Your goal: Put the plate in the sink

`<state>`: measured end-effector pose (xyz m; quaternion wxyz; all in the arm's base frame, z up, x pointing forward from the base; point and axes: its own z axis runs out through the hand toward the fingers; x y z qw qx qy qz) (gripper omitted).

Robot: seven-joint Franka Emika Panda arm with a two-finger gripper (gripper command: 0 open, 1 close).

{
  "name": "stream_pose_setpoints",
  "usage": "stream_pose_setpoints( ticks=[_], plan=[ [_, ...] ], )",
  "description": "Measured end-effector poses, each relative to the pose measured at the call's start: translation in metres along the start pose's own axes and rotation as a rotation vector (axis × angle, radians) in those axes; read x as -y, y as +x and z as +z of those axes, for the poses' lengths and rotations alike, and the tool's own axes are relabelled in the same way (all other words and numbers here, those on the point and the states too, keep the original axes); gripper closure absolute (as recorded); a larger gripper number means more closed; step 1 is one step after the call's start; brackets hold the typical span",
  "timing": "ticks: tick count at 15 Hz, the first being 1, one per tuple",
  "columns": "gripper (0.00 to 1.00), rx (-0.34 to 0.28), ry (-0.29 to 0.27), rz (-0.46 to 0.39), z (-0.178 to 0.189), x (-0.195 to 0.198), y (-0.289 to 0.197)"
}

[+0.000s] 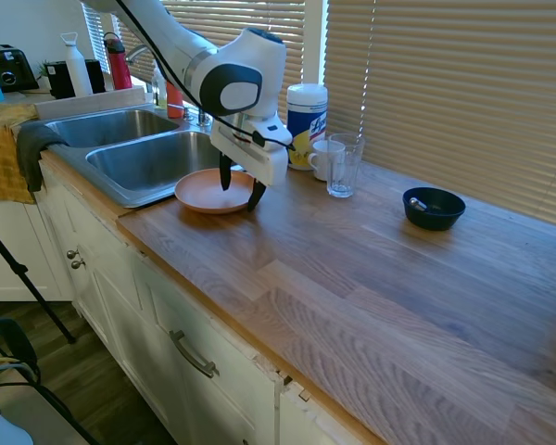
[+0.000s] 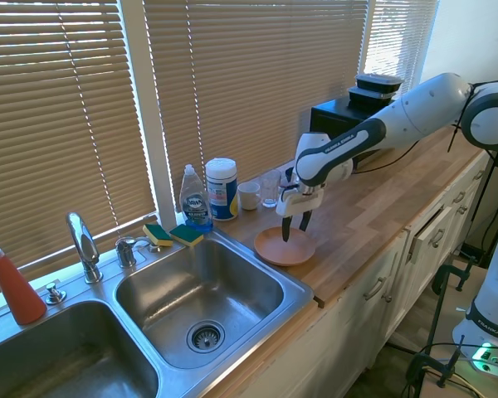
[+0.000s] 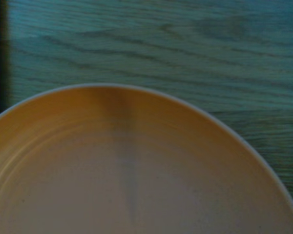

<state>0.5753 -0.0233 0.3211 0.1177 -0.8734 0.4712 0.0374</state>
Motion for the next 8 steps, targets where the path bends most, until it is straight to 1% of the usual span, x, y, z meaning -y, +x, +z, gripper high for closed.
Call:
stream_pose_setpoints(
  ticks=[4,6,8],
  plan=[
    [1.00,0.023,-0.013,-0.010,0.0033,-0.0020,-0.0012],
    [1.00,0.028,-0.013,-0.010,0.0040,-0.0032,0.0005],
    [1.00,0.045,-0.008,-0.012,0.0050,-0.0063,0.0035]
  ],
)
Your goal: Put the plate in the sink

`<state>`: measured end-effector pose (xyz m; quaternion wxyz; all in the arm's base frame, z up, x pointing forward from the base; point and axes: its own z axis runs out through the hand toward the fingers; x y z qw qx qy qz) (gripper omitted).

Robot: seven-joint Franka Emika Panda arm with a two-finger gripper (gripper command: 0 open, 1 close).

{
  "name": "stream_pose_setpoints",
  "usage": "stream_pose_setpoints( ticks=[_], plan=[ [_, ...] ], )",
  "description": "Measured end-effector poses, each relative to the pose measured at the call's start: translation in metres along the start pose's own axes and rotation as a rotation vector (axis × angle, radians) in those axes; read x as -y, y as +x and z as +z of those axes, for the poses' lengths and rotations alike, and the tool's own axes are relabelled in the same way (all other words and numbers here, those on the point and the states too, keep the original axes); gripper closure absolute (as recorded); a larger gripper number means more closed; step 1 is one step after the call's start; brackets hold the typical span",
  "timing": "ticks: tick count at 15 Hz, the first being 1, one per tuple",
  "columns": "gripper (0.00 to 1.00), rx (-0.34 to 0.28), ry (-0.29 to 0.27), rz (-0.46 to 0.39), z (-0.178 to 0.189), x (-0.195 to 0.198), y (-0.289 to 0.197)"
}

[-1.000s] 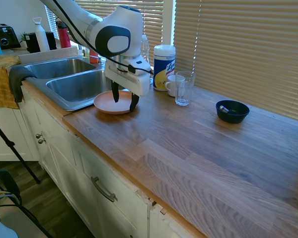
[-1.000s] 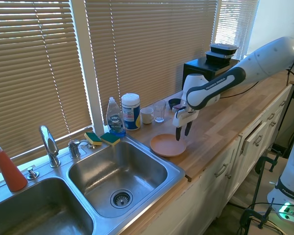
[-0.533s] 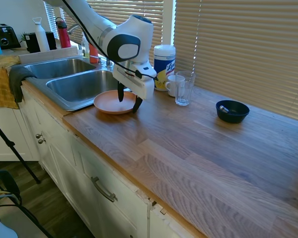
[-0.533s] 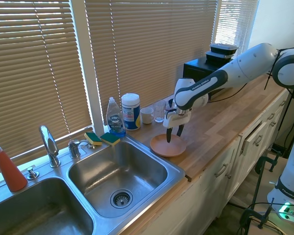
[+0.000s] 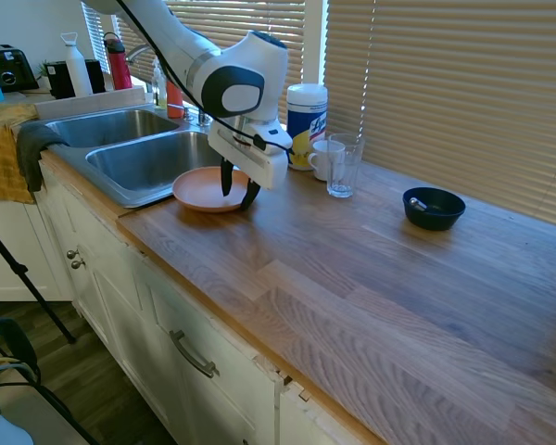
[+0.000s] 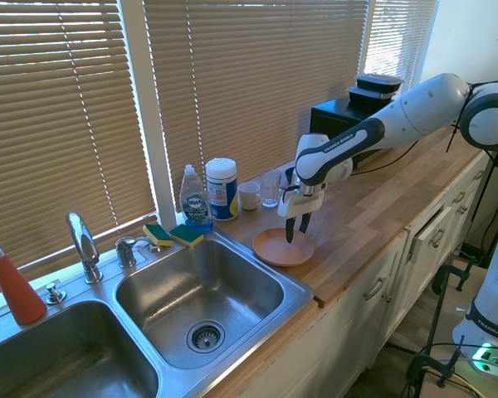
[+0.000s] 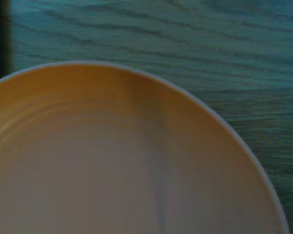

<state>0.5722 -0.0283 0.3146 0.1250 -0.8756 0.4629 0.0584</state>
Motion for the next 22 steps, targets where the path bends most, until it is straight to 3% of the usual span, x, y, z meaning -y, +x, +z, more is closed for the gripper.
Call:
stream_pose_setpoints(
  ticks=[9,16,22],
  plan=[
    [1.00,0.053,0.016,-0.020,0.004,-0.009,0.012],
    [1.00,0.162,0.094,-0.086,-0.002,-0.022,0.020],
    [1.00,0.171,0.131,-0.160,-0.040,-0.005,-0.009]
  ],
)
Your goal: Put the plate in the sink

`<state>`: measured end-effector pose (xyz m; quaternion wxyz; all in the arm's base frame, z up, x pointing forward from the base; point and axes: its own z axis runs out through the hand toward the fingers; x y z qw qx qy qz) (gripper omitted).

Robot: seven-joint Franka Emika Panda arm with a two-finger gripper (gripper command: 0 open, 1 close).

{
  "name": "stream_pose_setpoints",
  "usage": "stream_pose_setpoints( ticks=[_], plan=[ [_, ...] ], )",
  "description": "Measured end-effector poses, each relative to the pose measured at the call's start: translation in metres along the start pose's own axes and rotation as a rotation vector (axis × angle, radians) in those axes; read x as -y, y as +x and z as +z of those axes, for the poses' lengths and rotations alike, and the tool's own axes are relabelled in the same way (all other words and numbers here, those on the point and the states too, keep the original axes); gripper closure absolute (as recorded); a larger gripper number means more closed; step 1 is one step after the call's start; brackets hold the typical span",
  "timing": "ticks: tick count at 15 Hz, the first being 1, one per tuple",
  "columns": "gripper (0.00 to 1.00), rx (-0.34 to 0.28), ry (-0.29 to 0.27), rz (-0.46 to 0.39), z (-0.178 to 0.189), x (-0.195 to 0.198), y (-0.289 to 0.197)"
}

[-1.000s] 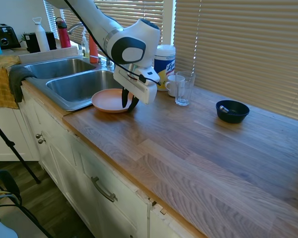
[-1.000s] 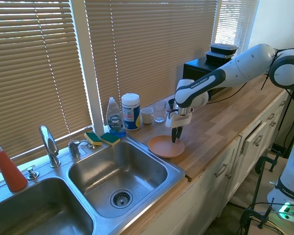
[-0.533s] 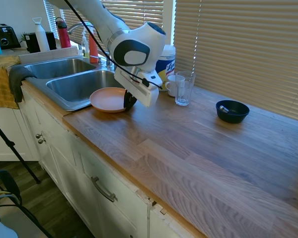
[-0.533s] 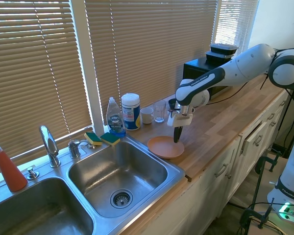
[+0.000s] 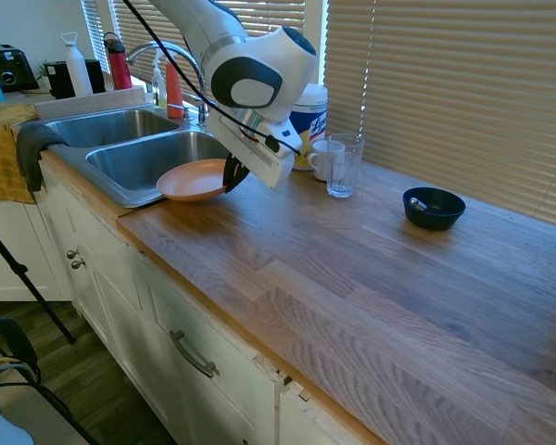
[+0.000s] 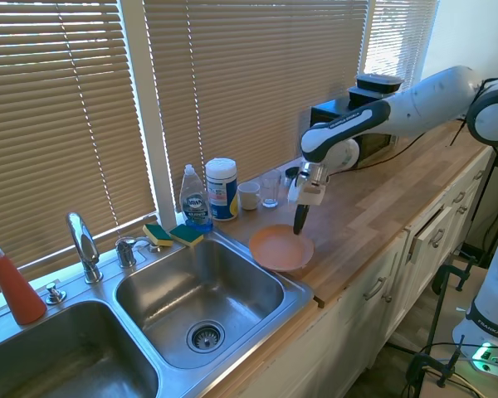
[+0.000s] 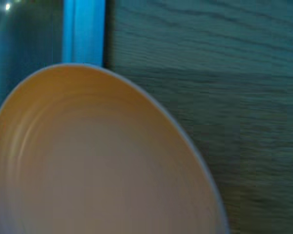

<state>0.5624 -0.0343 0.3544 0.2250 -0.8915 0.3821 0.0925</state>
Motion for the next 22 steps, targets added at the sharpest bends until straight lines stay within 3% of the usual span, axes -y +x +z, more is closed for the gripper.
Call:
stream_pose_setpoints(
  ticks=[5,10,14,20,21,22],
  plan=[
    [1.00,-0.040,-0.045,-0.047,-0.001,0.075,-0.066],
    [1.00,-0.117,-0.129,-0.095,0.035,0.180,-0.132],
    [1.00,-0.126,-0.198,-0.099,0.097,0.226,-0.118],
    [1.00,-0.085,-0.300,-0.085,0.200,0.240,-0.079],
    [0.00,-0.086,-0.311,-0.081,0.210,0.239,-0.074],
    [0.00,-0.089,-0.322,-0.078,0.217,0.239,-0.071]
  ],
)
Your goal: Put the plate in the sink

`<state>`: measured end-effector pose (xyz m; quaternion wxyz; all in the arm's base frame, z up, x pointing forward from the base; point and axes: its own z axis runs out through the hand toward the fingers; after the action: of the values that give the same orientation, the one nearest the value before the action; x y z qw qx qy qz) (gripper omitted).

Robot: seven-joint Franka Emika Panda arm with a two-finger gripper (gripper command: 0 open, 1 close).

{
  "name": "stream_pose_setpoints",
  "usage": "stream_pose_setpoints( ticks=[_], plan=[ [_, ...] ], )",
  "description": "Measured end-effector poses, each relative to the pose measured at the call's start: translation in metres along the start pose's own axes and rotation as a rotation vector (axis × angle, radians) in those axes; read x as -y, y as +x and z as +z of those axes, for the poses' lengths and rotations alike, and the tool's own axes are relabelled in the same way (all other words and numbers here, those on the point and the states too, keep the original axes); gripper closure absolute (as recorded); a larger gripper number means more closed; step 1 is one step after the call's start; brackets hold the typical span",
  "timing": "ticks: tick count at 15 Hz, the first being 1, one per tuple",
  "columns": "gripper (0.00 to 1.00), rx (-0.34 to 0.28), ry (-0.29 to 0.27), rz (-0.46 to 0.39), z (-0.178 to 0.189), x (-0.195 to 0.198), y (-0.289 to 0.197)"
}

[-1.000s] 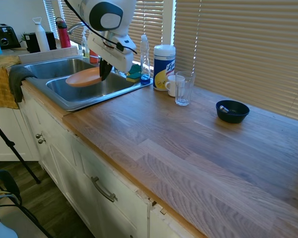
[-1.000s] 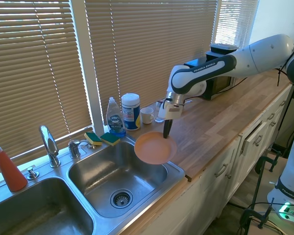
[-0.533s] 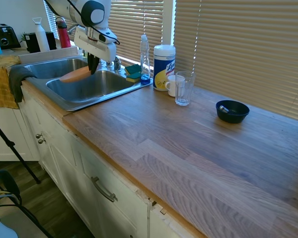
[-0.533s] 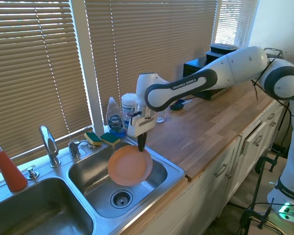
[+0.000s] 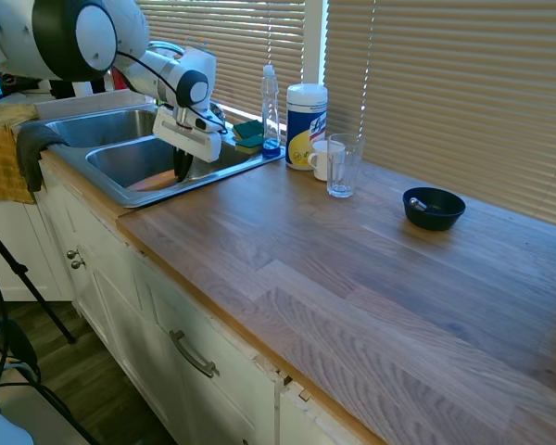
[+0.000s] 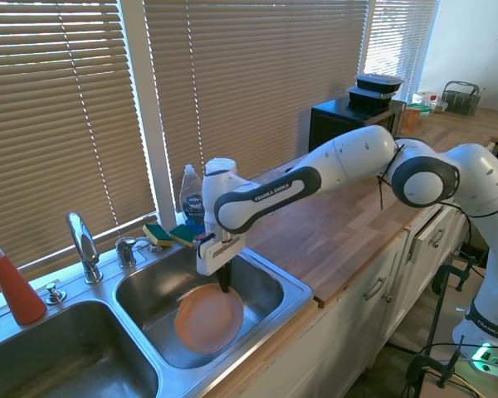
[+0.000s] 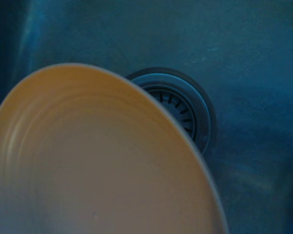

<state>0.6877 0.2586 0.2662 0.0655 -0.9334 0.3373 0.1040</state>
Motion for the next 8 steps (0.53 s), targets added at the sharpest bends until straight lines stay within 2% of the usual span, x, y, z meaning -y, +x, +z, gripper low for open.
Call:
stream_pose_setpoints(
  ticks=[4,8],
  plan=[
    [0.00,-0.018,-0.025,0.012,0.015,0.010,-0.002],
    [0.00,-0.028,-0.024,0.008,0.012,0.013,-0.002]
  ],
)
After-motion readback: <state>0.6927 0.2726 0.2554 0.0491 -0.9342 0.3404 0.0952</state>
